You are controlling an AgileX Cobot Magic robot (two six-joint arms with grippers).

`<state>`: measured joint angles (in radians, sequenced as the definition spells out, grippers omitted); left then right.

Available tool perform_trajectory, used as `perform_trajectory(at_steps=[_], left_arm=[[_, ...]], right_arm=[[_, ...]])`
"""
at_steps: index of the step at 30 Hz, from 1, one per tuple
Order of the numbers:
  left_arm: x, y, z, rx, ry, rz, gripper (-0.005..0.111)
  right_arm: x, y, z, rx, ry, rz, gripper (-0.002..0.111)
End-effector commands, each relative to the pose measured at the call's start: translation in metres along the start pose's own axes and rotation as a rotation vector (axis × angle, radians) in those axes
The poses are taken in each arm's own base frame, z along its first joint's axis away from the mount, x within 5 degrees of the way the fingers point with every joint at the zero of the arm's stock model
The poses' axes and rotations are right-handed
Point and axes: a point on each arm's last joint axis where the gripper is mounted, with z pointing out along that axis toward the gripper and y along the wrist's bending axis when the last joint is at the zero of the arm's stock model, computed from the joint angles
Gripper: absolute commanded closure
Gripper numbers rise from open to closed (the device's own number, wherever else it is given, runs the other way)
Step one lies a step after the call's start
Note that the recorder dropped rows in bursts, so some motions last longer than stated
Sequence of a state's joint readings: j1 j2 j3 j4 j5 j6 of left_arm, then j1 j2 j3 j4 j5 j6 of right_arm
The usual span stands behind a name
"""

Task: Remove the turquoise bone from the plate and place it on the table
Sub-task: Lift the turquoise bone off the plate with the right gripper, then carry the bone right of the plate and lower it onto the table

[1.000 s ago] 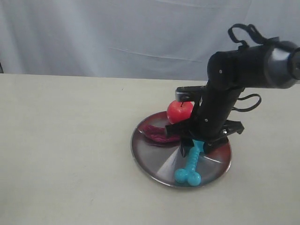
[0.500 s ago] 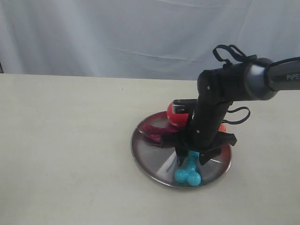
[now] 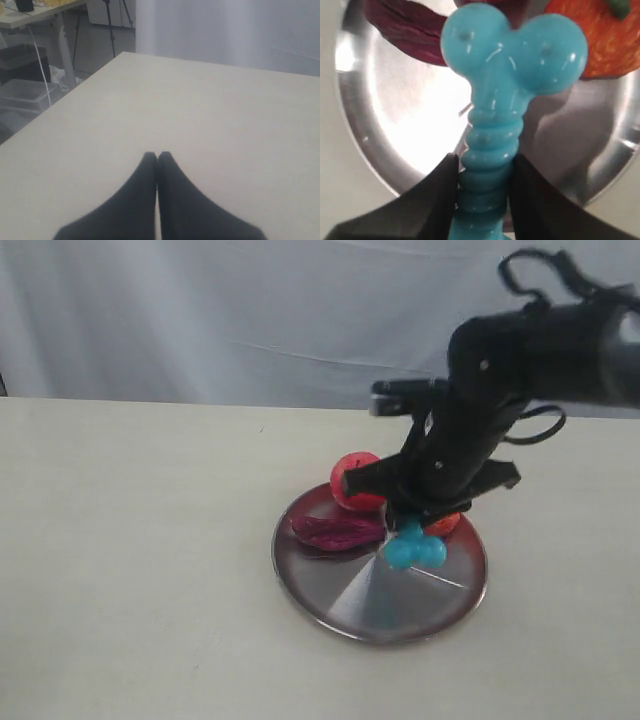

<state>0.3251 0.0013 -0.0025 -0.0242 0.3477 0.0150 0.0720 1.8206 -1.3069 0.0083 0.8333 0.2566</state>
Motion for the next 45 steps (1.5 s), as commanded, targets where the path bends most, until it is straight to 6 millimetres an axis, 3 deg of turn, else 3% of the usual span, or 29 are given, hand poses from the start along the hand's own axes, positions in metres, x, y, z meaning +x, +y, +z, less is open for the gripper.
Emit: perform_trajectory(at_steps=[1, 4, 8, 12, 17, 21, 26, 34, 41, 45], left_arm=[[0.0, 0.0, 0.0, -0.002, -0.004, -0.006, 0.107], [0.0, 0.0, 0.0, -0.002, -0.004, -0.006, 0.107], [0.0, 0.0, 0.0, -0.002, -0.004, -0.006, 0.107], [0.0, 0.0, 0.0, -0.002, -0.004, -0.006, 0.107], [0.0, 0.0, 0.0, -0.002, -0.004, -0.006, 0.107], [0.0, 0.0, 0.0, -0.002, -0.004, -0.006, 0.107], [0.0, 0.0, 0.0, -0.002, -0.004, -0.006, 0.107], [0.0, 0.0, 0.0, -0.002, -0.004, -0.006, 0.107], [0.0, 0.0, 0.0, -0.002, -0.004, -0.006, 0.107], [0.0, 0.0, 0.0, -0.002, -0.004, -0.006, 0.107]], right_arm=[[0.009, -0.007, -0.098, 0.014, -0.204, -0.054, 0.109], [0.027, -0.02, -0.186, 0.061, -0.396, -0.037, 0.109], [0.062, -0.044, -0.276, 0.186, -0.578, -0.008, 0.109], [0.077, -0.055, -0.301, 0.266, -0.627, 0.008, 0.109], [0.074, -0.061, -0.298, 0.342, -0.609, 0.009, 0.109], [0.062, -0.073, -0.272, 0.348, -0.515, 0.077, 0.109], [0.047, -0.097, -0.221, 0.28, -0.392, 0.127, 0.109], [0.041, -0.143, -0.117, 0.215, -0.254, 0.183, 0.109], [0.031, -0.156, -0.025, 0.127, -0.087, 0.246, 0.109], [0.029, -0.161, 0.013, 0.116, -0.039, 0.268, 0.109]])
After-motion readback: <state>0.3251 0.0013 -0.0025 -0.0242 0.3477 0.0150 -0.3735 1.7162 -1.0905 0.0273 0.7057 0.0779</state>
